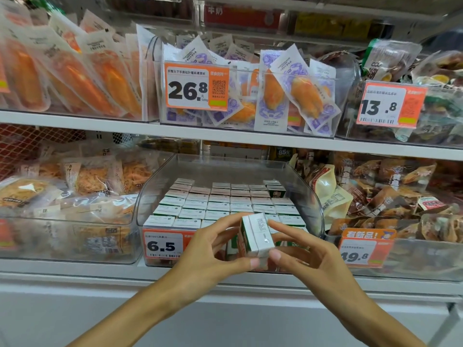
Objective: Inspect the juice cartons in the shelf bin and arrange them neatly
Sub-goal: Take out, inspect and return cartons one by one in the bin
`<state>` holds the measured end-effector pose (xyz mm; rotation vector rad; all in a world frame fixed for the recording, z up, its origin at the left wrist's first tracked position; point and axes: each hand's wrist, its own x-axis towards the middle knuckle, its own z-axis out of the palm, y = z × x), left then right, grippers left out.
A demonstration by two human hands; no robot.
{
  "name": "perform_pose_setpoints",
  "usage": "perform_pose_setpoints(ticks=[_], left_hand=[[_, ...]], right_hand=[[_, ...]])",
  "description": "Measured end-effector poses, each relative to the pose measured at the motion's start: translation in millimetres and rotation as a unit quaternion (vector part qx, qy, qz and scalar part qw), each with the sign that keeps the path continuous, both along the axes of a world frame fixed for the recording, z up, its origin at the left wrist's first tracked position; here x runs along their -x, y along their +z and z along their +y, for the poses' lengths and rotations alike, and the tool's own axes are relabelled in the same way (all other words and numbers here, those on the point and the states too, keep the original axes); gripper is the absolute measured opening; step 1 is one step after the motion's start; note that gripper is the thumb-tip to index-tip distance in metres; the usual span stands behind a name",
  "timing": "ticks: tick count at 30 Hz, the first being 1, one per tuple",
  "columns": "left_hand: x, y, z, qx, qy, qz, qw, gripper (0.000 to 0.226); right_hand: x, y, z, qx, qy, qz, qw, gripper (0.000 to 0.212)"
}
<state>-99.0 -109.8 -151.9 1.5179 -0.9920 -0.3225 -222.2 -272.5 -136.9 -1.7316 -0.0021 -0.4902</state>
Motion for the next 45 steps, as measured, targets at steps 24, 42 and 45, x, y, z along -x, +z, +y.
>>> perform_pose_setpoints(ticks=[24, 42, 45], left_hand=[[1, 8, -8, 0.03, -0.075, 0.419, 0.904, 0.048], [10, 22, -2, -0.057, 0.03, 0.195, 0.979, 0.065], [15, 28, 0, -0.122, 0.032, 0.177, 0.976, 0.062]], right_hand=[[-5, 2, 4, -0.062, -0.07, -0.012, 0.996, 0.02], [-2, 7, 4, -0.144, -0.085, 0.054, 0.984, 0.027], [-2, 13, 10, -0.145, -0.112, 0.065, 0.981, 0.035]])
